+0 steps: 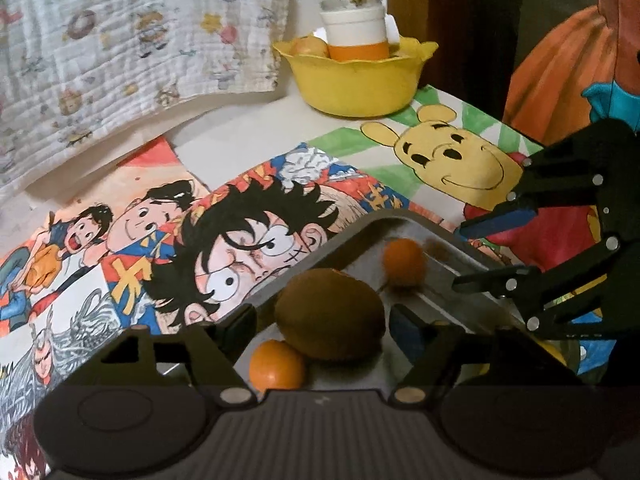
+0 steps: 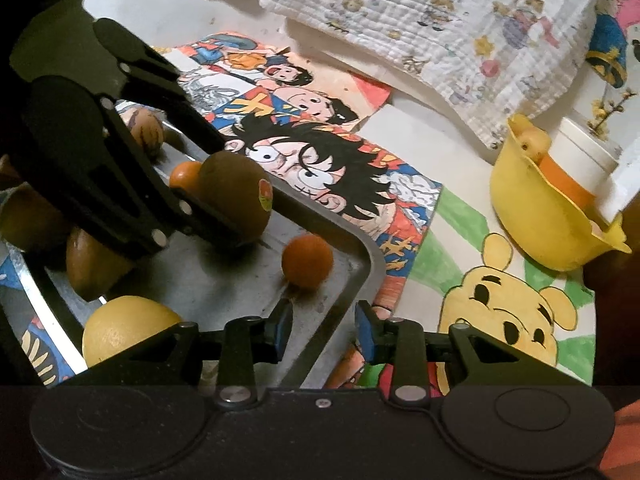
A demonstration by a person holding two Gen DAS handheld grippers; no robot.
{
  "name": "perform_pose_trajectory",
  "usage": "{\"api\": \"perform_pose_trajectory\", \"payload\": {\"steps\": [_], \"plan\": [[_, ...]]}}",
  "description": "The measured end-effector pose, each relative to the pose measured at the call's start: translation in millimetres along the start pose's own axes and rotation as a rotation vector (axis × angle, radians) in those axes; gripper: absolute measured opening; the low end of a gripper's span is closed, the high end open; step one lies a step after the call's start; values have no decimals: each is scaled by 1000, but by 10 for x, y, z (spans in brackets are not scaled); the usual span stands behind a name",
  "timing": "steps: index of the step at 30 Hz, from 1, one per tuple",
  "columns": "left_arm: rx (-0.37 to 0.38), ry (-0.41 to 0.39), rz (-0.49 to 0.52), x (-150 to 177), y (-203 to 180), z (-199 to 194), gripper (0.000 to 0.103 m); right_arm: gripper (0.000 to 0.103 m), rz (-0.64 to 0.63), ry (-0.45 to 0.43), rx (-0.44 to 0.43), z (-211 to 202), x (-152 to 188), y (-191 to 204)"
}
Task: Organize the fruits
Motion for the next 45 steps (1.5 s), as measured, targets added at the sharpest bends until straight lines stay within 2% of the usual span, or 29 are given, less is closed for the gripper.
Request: {"api": "perform_pose_trajectory", "payload": {"steps": [6,11,13,23,27,31,40,45], "plan": [[-28,-43,-44,73,96,-146,85,55,50,-33,30,-97,26,28],[-57,-90,-87,129,146,-297,94,76,91,-81,62,-173,41,85],[-82,-111,-104,153,150,-350,97,79,100,-96,75,-192,45,105],[-184,-191,-159,308,145,-618,102,89,163,-142,143,-258,61,164],[-208,-202,-190,401,150,-734,102,95,194,-191,178,-378,71,242],[-247,-231,-209,512,124,-868,102,98,241,-241,174,-501,115,322],[-298,-228,-307,873,117,-1124,102,102,349,-340,143,-757,228,523],[-331,-235,-347,1077,93,-1261,102,102,315,-404,179,-885,276,692]]}}
Point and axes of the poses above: each gripper's, at about its wrist camera, not at the fingertips, and z roughly the way its jaws point, y to its left, x to its underside, the point moved 1 cm from there along z, roughly the way its jaws point, and after that the axes turned 3 degrees about -x, right-handed, at the moved point
